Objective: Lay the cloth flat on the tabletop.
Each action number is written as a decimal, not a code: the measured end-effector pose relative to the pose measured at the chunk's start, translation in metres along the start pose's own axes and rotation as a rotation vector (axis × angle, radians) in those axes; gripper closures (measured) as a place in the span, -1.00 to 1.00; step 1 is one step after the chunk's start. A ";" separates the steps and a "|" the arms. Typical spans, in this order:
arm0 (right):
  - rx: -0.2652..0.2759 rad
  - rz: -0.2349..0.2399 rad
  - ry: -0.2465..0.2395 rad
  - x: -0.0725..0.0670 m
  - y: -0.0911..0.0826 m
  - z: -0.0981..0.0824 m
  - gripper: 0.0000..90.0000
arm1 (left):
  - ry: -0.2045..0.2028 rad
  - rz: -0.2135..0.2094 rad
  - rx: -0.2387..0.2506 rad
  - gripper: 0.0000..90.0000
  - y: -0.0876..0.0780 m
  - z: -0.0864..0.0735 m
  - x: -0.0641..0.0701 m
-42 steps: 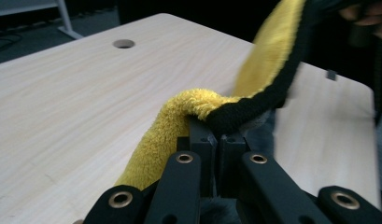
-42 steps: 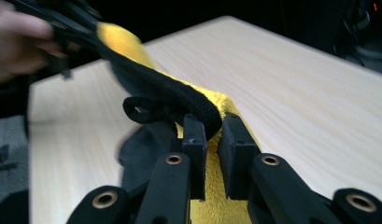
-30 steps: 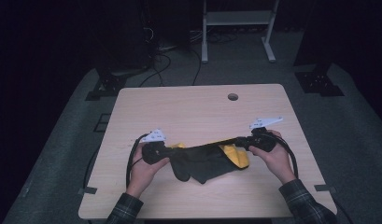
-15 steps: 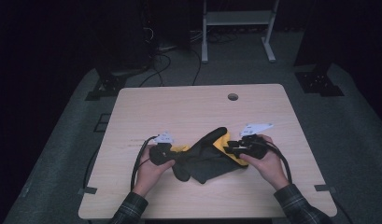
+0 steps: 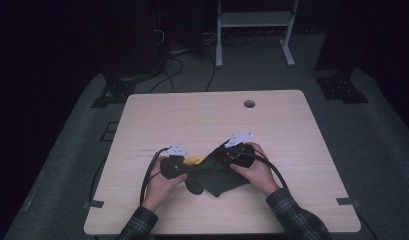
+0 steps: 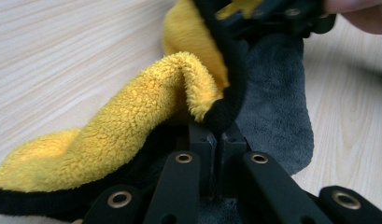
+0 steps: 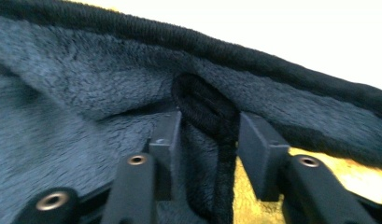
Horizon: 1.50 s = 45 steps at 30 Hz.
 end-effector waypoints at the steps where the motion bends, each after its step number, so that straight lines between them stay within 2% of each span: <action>1: -0.017 0.002 0.011 0.003 0.006 0.000 0.51 | 0.002 0.001 -0.004 0.94 0.001 0.000 0.000; 2: -0.017 0.002 0.011 0.003 0.006 0.000 0.51 | 0.002 0.001 -0.004 0.94 0.001 0.000 0.000; 3: -0.026 0.012 0.026 0.005 0.009 -0.001 0.75 | 0.005 0.000 -0.007 0.94 0.001 0.000 0.000; 4: -0.026 0.012 0.026 0.005 0.009 -0.001 0.75 | 0.005 0.000 -0.007 0.94 0.001 0.000 0.000; 5: -0.030 0.015 0.036 0.007 0.010 -0.001 0.83 | 0.006 0.000 -0.008 0.94 0.001 0.000 0.000; 7: -0.004 0.033 0.067 0.010 0.006 -0.003 0.94 | 0.006 0.008 -0.005 0.94 -0.001 0.000 0.000; 9: 0.006 0.037 0.071 0.011 0.004 -0.003 0.95 | 0.007 0.016 -0.005 0.94 -0.003 -0.001 -0.001; 11: 0.059 0.065 0.092 0.014 -0.012 -0.008 0.95 | 0.001 0.038 0.007 0.94 -0.010 -0.002 -0.006; 12: 0.059 0.065 0.092 0.014 -0.012 -0.008 0.95 | 0.001 0.038 0.007 0.94 -0.010 -0.002 -0.006; 13: 0.096 0.079 0.101 0.017 -0.023 -0.012 0.95 | -0.005 0.057 0.019 0.93 -0.016 -0.002 -0.010; 14: 0.104 0.085 0.110 0.018 -0.028 -0.014 0.95 | -0.005 0.057 0.019 0.93 -0.016 -0.002 -0.010; 15: 0.125 0.086 0.115 0.021 -0.037 -0.016 0.96 | -0.013 0.076 0.038 0.93 -0.024 -0.002 -0.014; 17: 0.140 0.086 0.121 0.023 -0.043 -0.017 0.95 | -0.018 0.089 0.051 0.93 -0.029 -0.002 -0.016; 18: 0.162 0.085 0.130 0.027 -0.053 -0.020 0.96 | -0.021 0.098 0.067 0.93 -0.034 -0.002 -0.017; 19: 0.204 0.076 0.148 0.035 -0.071 -0.025 0.96 | -0.022 0.109 0.082 0.93 -0.041 -0.001 -0.019; 20: 0.204 0.076 0.148 0.035 -0.071 -0.025 0.96 | -0.022 0.109 0.082 0.93 -0.041 -0.001 -0.019; 21: 0.219 0.072 0.158 0.038 -0.077 -0.027 0.96 | -0.022 0.124 0.097 0.93 -0.048 0.001 -0.020; 22: 0.254 0.054 0.174 0.046 -0.092 -0.032 0.96 | -0.020 0.134 0.102 0.93 -0.052 0.001 -0.021; 25: 0.300 0.036 0.206 0.058 -0.112 -0.040 0.96 | -0.018 0.155 0.122 0.93 -0.062 0.003 -0.022; 27: 0.346 0.019 0.246 0.071 -0.133 -0.050 0.96 | -0.016 0.176 0.127 0.92 -0.068 0.003 -0.024; 29: 0.355 0.011 0.254 0.074 -0.137 -0.052 0.96 | -0.014 0.189 0.129 0.92 -0.070 0.004 -0.024; 33: 0.414 -0.007 0.301 0.091 -0.160 -0.064 0.96 | -0.010 0.219 0.125 0.92 -0.076 0.005 -0.027; 36: 0.431 -0.001 0.309 0.092 -0.165 -0.065 0.96 | -0.006 0.221 0.133 0.93 -0.081 0.008 -0.027; 39: 0.437 -0.013 0.297 0.092 -0.169 -0.061 0.96 | 0.003 0.238 0.145 0.93 -0.089 0.018 -0.031; 40: 0.438 -0.019 0.299 0.095 -0.170 -0.057 0.96 | 0.001 0.244 0.156 0.93 -0.092 0.024 -0.034; 41: 0.442 -0.028 0.304 0.102 -0.172 -0.049 0.96 | -0.003 0.253 0.179 0.94 -0.099 0.036 -0.042; 42: 0.442 -0.028 0.304 0.102 -0.172 -0.049 0.96 | -0.003 0.253 0.179 0.94 -0.099 0.036 -0.042; 43: 0.453 -0.032 0.310 0.110 -0.177 -0.037 0.96 | -0.007 0.261 0.192 0.94 -0.107 0.049 -0.049; 44: 0.463 -0.035 0.310 0.114 -0.180 -0.031 0.96 | -0.007 0.261 0.192 0.94 -0.107 0.049 -0.049; 45: 0.475 -0.044 0.311 0.118 -0.186 -0.023 0.96 | -0.002 0.278 0.219 0.94 -0.119 0.065 -0.055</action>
Point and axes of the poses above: each handheld gripper's, and its own axes: y roughly forward along the jaws, z roughly out of its top, x roughly to its right, the point moved 4 cm from there along y, roughly forward along the jaws, and after that the axes turned 14 degrees about -x, right-handed, at the moved point
